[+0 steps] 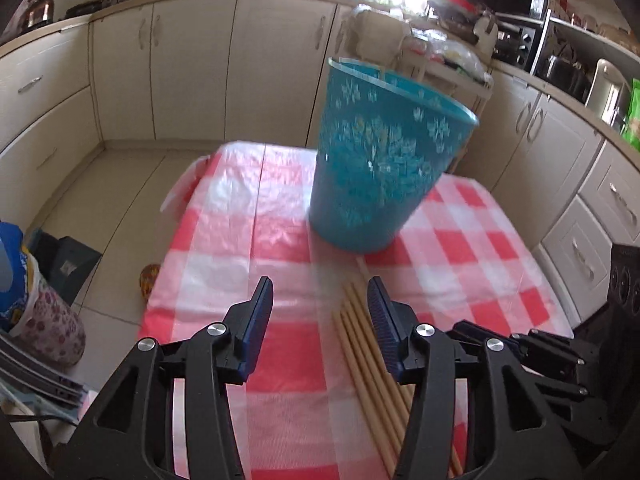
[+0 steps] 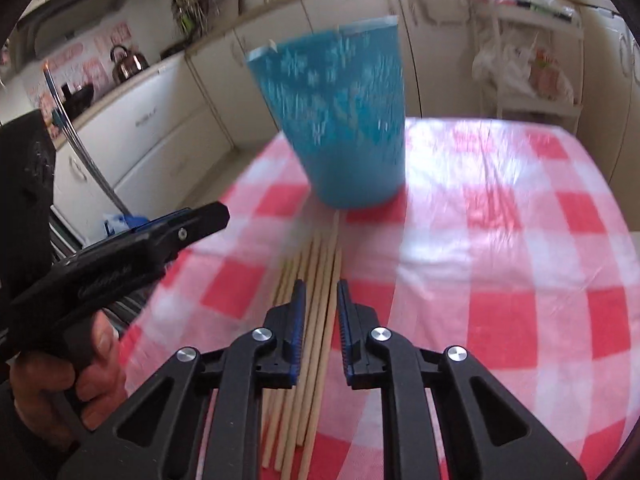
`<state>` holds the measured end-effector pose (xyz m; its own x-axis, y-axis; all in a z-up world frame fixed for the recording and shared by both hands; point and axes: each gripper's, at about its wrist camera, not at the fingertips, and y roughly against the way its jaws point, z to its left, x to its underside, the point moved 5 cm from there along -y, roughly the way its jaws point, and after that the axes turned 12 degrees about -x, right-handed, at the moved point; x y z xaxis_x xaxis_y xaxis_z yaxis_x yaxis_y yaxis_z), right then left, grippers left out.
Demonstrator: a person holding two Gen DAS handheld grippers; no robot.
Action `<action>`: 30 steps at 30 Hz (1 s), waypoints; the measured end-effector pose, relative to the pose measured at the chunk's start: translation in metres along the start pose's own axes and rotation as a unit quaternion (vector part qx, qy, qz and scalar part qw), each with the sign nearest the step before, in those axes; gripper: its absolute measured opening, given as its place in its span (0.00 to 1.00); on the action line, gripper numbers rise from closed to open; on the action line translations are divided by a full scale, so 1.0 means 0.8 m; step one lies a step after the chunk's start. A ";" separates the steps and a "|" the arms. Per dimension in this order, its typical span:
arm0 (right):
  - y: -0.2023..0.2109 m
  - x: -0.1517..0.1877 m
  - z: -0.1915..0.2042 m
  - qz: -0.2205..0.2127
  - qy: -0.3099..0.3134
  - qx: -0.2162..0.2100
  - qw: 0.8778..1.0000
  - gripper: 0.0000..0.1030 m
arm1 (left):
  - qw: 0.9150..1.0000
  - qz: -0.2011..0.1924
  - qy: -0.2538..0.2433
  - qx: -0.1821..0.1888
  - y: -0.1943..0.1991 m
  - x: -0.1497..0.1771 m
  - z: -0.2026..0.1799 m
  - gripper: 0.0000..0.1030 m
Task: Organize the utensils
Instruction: 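Lower both tools to the stick pile and grasp one stick each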
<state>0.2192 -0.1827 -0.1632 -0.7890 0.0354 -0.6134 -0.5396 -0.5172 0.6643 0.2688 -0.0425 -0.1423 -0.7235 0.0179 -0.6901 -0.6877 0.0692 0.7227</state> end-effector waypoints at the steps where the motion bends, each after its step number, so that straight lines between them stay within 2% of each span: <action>1: -0.004 0.005 -0.001 0.006 0.001 0.008 1.000 0.15 | 1.000 0.011 -0.004 -0.003 -0.004 0.010 -0.002 0.45; 8: -0.027 0.019 0.000 0.041 0.022 0.038 0.998 0.15 | 0.998 0.054 -0.038 -0.023 -0.024 0.044 -0.014 0.45; 12: -0.031 0.024 -0.002 0.049 0.045 0.062 0.996 0.15 | 0.996 0.063 -0.049 -0.031 -0.029 0.047 -0.020 0.45; 19: -0.029 0.026 -0.009 0.048 0.049 0.073 0.995 0.15 | 0.994 0.069 -0.073 -0.042 -0.038 0.045 -0.032 0.45; 20: -0.031 0.027 -0.009 0.053 0.050 0.074 0.995 0.14 | 0.994 0.066 -0.082 -0.038 -0.039 0.044 -0.039 0.45; 21: -0.031 0.026 -0.008 0.054 0.052 0.075 0.994 0.07 | 0.993 0.068 -0.087 -0.031 -0.041 0.043 -0.043 0.45; 23: -0.030 0.025 -0.012 0.054 0.048 0.074 0.995 0.06 | 0.993 0.067 -0.097 -0.018 -0.043 0.041 -0.049 0.43; 24: -0.028 0.025 -0.014 0.054 0.045 0.074 0.995 0.06 | 0.992 0.064 -0.105 -0.009 -0.042 0.040 -0.053 0.38; 25: -0.025 0.026 -0.018 0.053 0.037 0.077 0.995 0.06 | 0.991 0.061 -0.116 0.006 -0.041 0.040 -0.057 0.28; 28: -0.013 0.030 -0.030 0.047 0.006 0.078 0.996 0.06 | 0.985 0.050 -0.162 0.029 -0.036 0.042 -0.065 0.18; 30: -0.005 0.033 -0.034 0.044 -0.006 0.081 0.996 0.06 | 0.984 0.061 -0.157 0.050 -0.036 0.041 -0.060 0.18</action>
<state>0.2089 -0.2030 -0.1939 -0.8383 0.0058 -0.5452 -0.5075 -0.3741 0.7762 0.2618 -0.0915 -0.1838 -0.7350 0.3387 -0.5874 -0.5763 0.1444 0.8044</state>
